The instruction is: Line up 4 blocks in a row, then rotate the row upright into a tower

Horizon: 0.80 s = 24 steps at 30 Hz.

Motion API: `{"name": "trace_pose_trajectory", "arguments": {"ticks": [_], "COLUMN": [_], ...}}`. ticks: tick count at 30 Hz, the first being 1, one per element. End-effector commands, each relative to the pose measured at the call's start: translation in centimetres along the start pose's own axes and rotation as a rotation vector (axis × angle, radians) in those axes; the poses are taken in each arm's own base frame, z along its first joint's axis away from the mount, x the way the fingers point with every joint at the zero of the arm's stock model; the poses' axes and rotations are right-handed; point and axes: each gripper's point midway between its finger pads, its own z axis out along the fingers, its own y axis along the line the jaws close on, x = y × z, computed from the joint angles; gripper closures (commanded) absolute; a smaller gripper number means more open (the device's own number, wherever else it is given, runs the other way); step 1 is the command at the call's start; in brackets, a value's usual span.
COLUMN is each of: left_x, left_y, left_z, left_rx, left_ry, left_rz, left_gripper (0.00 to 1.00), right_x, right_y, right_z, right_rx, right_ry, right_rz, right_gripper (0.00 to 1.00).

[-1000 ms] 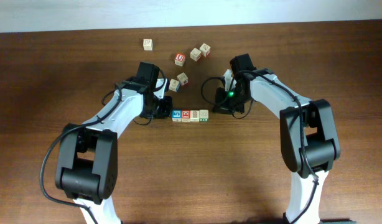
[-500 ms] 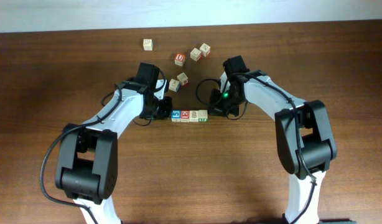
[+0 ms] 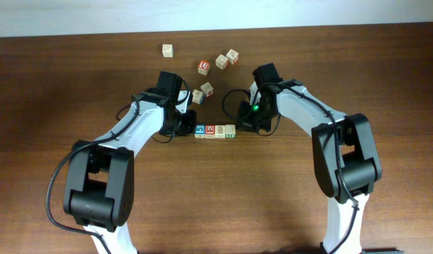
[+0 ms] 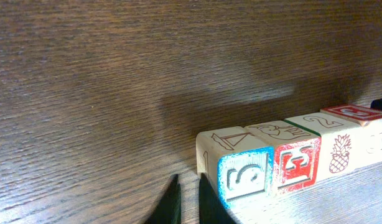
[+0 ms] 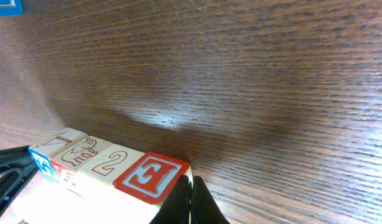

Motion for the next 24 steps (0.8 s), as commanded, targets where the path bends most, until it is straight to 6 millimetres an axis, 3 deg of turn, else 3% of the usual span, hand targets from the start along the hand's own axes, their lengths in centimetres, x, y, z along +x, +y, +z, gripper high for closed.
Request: {"name": "trace_pose_trajectory", "arguments": {"ticks": [1,15,24], "left_x": [-0.3,-0.3,-0.3], "left_y": [-0.1,-0.5,-0.6], "left_z": [0.2,1.4,1.4], "left_rx": [0.002,0.004,0.012], "left_ry": [-0.003,0.003,0.005], "left_rz": [-0.011,-0.046,-0.046], "left_gripper": [1.0,1.0,1.0], "right_x": [0.1,0.4,0.7], "right_y": [0.1,0.5,2.6], "right_z": [0.1,0.3,-0.1], "right_rx": [0.01,0.006,-0.043], "right_ry": [-0.005,0.003,0.006], "right_rz": [-0.004,-0.022,-0.127], "right_gripper": [0.96,0.96,0.96]}}
